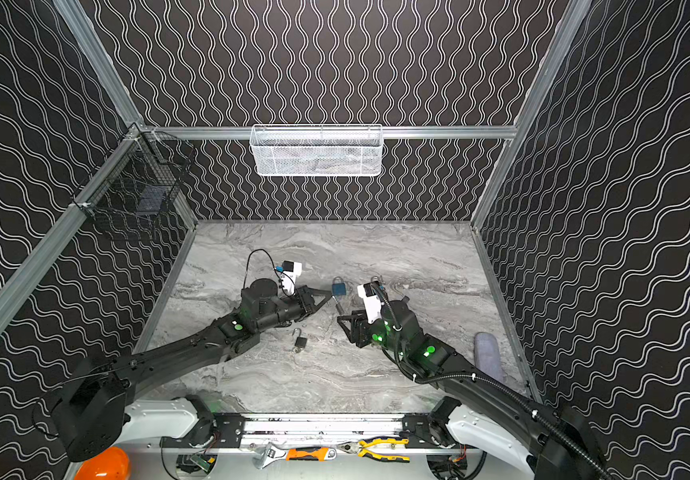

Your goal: Lock with the key

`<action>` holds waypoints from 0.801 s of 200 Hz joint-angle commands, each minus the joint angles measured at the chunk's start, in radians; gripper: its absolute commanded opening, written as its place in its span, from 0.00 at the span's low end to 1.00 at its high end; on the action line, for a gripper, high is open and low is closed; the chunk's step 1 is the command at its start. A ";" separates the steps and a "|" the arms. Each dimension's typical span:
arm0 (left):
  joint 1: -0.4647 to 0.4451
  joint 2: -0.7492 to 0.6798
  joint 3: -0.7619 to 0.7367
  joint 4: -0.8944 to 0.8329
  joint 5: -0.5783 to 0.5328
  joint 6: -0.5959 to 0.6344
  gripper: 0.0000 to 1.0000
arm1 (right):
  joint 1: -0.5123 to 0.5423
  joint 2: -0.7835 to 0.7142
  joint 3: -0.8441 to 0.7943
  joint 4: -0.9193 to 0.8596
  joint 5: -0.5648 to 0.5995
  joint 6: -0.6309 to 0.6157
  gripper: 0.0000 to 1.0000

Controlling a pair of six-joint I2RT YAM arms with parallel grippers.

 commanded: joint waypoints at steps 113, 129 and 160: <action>0.001 0.011 0.018 0.025 0.019 -0.006 0.00 | 0.013 0.060 -0.002 0.140 -0.007 -0.023 0.45; 0.001 0.010 0.016 0.024 0.018 -0.008 0.00 | 0.013 0.068 0.003 0.135 0.003 -0.018 0.44; 0.001 0.009 0.013 0.023 0.020 -0.010 0.00 | 0.014 0.067 0.000 0.147 0.009 -0.018 0.41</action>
